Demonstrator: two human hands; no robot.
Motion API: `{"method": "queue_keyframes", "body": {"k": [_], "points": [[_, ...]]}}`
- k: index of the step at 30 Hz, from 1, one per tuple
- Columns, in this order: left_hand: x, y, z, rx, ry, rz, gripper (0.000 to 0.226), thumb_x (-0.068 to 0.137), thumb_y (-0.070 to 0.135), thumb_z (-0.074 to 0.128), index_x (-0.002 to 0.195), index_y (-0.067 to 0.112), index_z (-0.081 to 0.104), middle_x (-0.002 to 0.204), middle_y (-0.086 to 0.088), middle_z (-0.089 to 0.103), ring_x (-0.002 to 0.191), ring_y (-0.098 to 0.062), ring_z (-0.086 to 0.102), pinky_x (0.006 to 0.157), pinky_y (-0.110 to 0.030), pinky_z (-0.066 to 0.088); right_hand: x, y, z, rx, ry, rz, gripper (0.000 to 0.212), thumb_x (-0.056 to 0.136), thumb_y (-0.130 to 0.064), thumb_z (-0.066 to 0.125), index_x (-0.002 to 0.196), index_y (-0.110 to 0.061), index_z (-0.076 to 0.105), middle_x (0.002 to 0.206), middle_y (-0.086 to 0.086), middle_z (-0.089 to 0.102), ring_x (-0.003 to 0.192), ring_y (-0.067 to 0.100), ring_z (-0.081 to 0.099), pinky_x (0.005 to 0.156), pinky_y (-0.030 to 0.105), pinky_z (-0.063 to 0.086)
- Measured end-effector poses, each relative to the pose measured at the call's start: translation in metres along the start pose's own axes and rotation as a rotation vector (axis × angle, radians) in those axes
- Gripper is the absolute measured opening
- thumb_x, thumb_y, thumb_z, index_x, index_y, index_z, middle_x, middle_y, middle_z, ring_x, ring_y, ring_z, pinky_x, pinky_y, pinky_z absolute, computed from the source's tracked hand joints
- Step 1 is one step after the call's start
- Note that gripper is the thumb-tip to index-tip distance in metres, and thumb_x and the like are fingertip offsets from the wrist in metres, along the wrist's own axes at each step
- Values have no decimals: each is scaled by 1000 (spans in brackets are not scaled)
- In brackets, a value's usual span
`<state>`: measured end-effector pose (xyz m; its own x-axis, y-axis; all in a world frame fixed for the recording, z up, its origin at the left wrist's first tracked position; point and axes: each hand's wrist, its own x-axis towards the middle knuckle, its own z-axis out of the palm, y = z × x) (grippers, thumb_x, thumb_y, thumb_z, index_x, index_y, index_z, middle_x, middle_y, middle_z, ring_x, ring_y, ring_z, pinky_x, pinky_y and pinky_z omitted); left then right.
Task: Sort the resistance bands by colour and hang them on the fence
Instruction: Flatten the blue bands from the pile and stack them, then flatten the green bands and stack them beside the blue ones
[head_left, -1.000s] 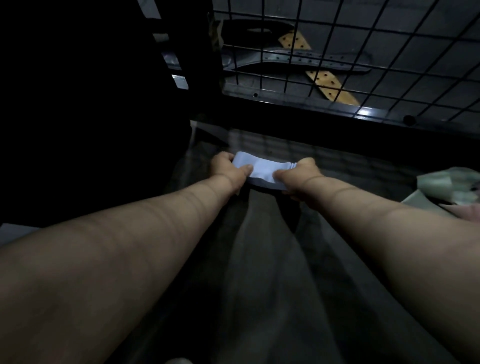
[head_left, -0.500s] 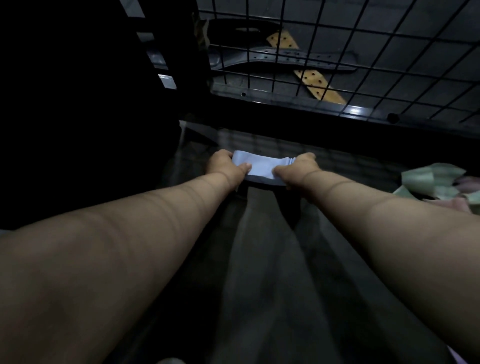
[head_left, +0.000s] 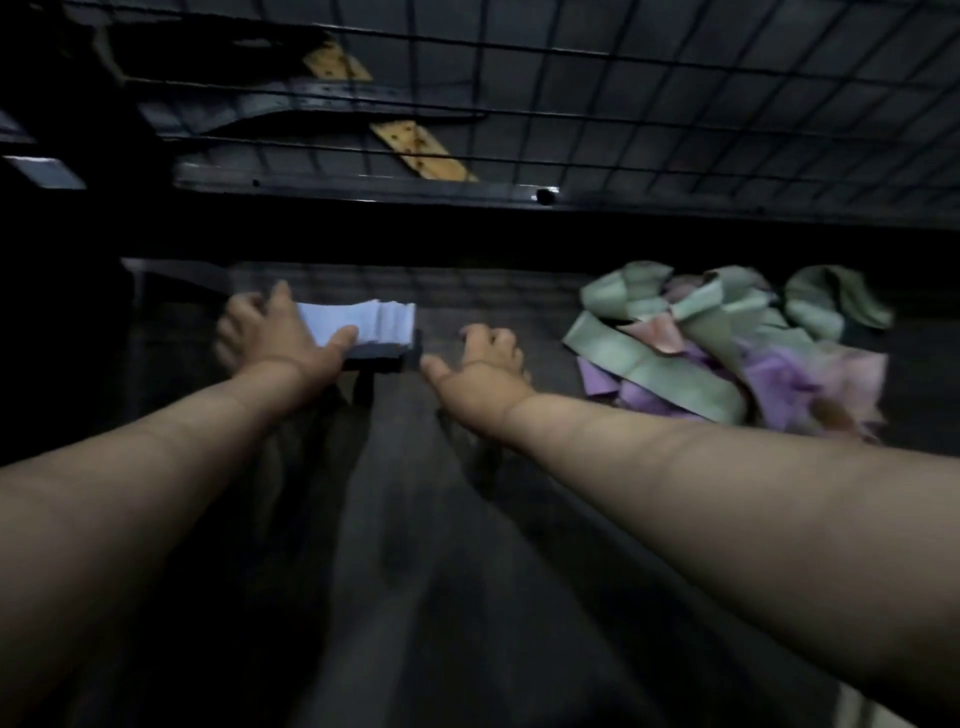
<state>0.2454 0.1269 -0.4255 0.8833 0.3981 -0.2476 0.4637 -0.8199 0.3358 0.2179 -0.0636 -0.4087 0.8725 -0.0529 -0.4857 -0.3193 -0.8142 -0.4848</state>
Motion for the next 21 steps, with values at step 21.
{"method": "queue_keyframes", "body": {"k": [21], "points": [[-126,121,47,-58,-571,629,54,92,47,60,141,28,46,141,2,46,130,-17,45,110,-32,33,-27,141,-109,-402,130,-58,37,81,-42,67,114,-29,56,135,3,48,131,29,40,106,43,28]]}}
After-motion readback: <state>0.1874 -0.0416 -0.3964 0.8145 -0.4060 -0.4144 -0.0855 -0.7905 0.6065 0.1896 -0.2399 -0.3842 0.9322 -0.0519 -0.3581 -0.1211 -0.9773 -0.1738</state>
